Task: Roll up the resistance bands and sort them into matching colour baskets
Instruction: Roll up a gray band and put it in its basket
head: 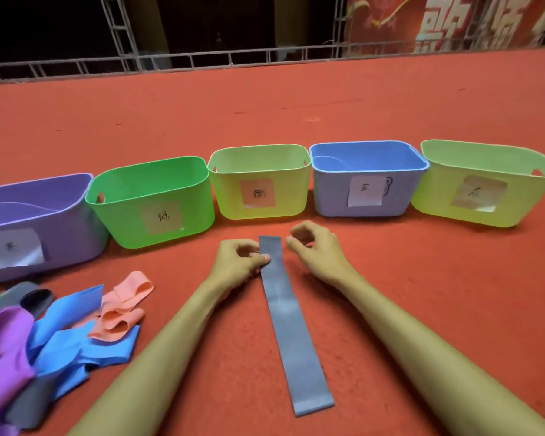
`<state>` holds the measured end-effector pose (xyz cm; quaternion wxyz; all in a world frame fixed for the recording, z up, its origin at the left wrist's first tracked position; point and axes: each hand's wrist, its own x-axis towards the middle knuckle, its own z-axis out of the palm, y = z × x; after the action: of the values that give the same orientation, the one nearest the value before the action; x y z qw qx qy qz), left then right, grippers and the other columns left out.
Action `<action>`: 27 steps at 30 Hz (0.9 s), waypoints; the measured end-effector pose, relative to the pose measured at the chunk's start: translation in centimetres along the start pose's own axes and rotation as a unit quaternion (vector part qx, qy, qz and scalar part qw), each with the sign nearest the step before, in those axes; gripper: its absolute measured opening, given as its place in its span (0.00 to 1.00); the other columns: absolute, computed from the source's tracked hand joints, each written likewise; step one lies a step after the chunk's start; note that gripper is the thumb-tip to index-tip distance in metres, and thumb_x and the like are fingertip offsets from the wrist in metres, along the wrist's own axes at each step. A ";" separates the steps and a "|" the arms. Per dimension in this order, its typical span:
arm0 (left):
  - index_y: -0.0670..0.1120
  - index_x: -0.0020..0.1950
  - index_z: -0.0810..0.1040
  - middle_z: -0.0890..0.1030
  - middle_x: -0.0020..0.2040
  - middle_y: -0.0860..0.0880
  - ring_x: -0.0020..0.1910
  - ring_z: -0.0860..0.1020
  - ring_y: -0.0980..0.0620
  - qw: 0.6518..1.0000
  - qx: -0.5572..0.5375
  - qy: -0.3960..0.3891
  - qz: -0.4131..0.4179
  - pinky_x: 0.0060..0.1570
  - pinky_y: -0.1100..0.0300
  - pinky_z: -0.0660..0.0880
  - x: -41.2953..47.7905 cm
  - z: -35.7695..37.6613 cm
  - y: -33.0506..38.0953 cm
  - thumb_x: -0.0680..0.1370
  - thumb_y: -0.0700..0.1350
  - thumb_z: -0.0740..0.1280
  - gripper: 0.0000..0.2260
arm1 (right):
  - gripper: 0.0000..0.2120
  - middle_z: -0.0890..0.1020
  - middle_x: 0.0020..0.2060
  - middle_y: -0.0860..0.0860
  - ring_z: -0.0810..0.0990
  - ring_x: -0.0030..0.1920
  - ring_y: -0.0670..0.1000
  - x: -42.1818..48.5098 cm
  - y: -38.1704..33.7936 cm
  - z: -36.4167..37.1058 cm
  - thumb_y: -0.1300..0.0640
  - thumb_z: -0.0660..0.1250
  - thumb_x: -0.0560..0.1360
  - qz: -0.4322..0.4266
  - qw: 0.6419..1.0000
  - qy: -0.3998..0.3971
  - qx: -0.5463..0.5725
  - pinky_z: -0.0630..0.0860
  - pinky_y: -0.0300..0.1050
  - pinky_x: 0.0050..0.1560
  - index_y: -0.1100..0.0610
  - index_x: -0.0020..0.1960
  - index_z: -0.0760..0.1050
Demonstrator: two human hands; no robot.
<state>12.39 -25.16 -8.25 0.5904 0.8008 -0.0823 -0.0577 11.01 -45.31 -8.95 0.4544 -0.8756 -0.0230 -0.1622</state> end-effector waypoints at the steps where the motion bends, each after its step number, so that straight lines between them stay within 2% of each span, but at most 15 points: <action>1: 0.36 0.45 0.84 0.80 0.28 0.50 0.24 0.73 0.60 1.000 0.008 -0.001 0.002 0.26 0.67 0.70 0.4 -0.1 -0.4 0.75 0.32 0.75 0.02 | 0.07 0.86 0.46 0.47 0.82 0.45 0.38 0.7 0.3 0.4 0.55 0.73 0.78 -0.002 1.000 -0.010 0.009 0.74 0.35 0.48 0.56 0.54 0.83; 2: 0.36 0.45 0.84 0.82 0.30 0.49 0.25 0.75 0.58 1.000 0.015 -0.003 0.008 0.29 0.64 0.72 0.8 -0.2 -0.8 0.74 0.32 0.76 0.03 | 0.07 0.86 0.47 0.47 0.81 0.45 0.34 1.4 0.7 0.8 0.56 0.72 0.79 -0.007 1.000 -0.018 0.011 0.73 0.33 0.48 0.56 0.55 0.84; 4: 0.39 0.44 0.85 0.85 0.35 0.48 0.28 0.76 0.58 0.999 0.037 0.002 0.024 0.33 0.61 0.74 1.3 -0.3 -1.6 0.72 0.34 0.78 0.04 | 0.06 0.87 0.45 0.43 0.81 0.43 0.34 2.4 1.4 1.9 0.54 0.71 0.79 -0.018 1.000 -0.024 0.002 0.74 0.36 0.47 0.53 0.53 0.85; 7: 0.45 0.44 0.87 0.86 0.37 0.52 0.27 0.72 0.66 0.992 0.101 0.041 0.064 0.34 0.70 0.69 2.0 -0.1 -2.2 0.70 0.39 0.80 0.06 | 0.07 0.81 0.32 0.33 0.77 0.35 0.36 3.2 1.7 3.1 0.47 0.71 0.78 -0.016 0.998 -0.025 -0.052 0.70 0.39 0.38 0.47 0.48 0.86; 10: 0.48 0.44 0.88 0.86 0.37 0.54 0.30 0.75 0.67 0.989 0.106 0.071 0.076 0.36 0.69 0.70 2.9 -0.2 -2.4 0.72 0.44 0.79 0.03 | 0.06 0.75 0.26 0.33 0.73 0.32 0.37 3.8 1.8 3.3 0.46 0.73 0.76 -0.024 0.994 -0.032 -0.098 0.64 0.37 0.34 0.46 0.46 0.87; 13: 0.48 0.44 0.88 0.87 0.38 0.55 0.36 0.81 0.62 0.987 0.107 0.095 0.075 0.41 0.61 0.76 3.7 -0.2 -2.9 0.78 0.48 0.74 0.07 | 0.05 0.80 0.31 0.38 0.74 0.34 0.38 3.7 1.8 3.3 0.44 0.75 0.74 -0.018 0.994 -0.040 -0.103 0.65 0.40 0.35 0.44 0.45 0.87; 15: 0.47 0.43 0.88 0.87 0.37 0.55 0.36 0.80 0.61 0.985 0.119 0.102 0.077 0.41 0.60 0.76 3.7 -0.1 -3.1 0.79 0.49 0.73 0.09 | 0.05 0.83 0.36 0.40 0.75 0.36 0.40 3.6 1.9 3.3 0.43 0.76 0.73 -0.011 0.994 -0.042 -0.100 0.66 0.42 0.36 0.43 0.44 0.87; 21: 0.49 0.41 0.89 0.86 0.36 0.56 0.35 0.81 0.65 0.982 0.138 0.109 0.072 0.38 0.71 0.73 3.3 0.2 -2.7 0.75 0.44 0.77 0.03 | 0.03 0.83 0.37 0.41 0.76 0.35 0.39 3.3 1.7 3.1 0.46 0.78 0.71 -0.009 0.995 -0.050 -0.082 0.69 0.42 0.38 0.44 0.43 0.87; 24: 0.50 0.40 0.89 0.86 0.36 0.56 0.34 0.81 0.66 0.983 0.140 0.104 0.062 0.36 0.73 0.71 3.3 0.4 -2.5 0.73 0.43 0.78 0.03 | 0.02 0.81 0.33 0.40 0.75 0.34 0.37 3.4 1.6 2.9 0.47 0.79 0.70 -0.006 0.995 -0.061 -0.078 0.68 0.41 0.37 0.44 0.42 0.87; 27: 0.48 0.40 0.89 0.85 0.35 0.56 0.30 0.78 0.67 0.983 0.143 0.105 0.055 0.33 0.75 0.68 3.2 0.6 -2.4 0.72 0.42 0.79 0.02 | 0.02 0.79 0.32 0.39 0.75 0.34 0.40 3.6 1.5 2.8 0.48 0.76 0.73 0.003 0.995 -0.065 -0.076 0.67 0.42 0.38 0.45 0.43 0.87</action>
<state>15.55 -25.63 -10.69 0.4774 0.8728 -0.0714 0.0721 15.40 -44.34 -10.57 0.3849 -0.9162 -0.0371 -0.1048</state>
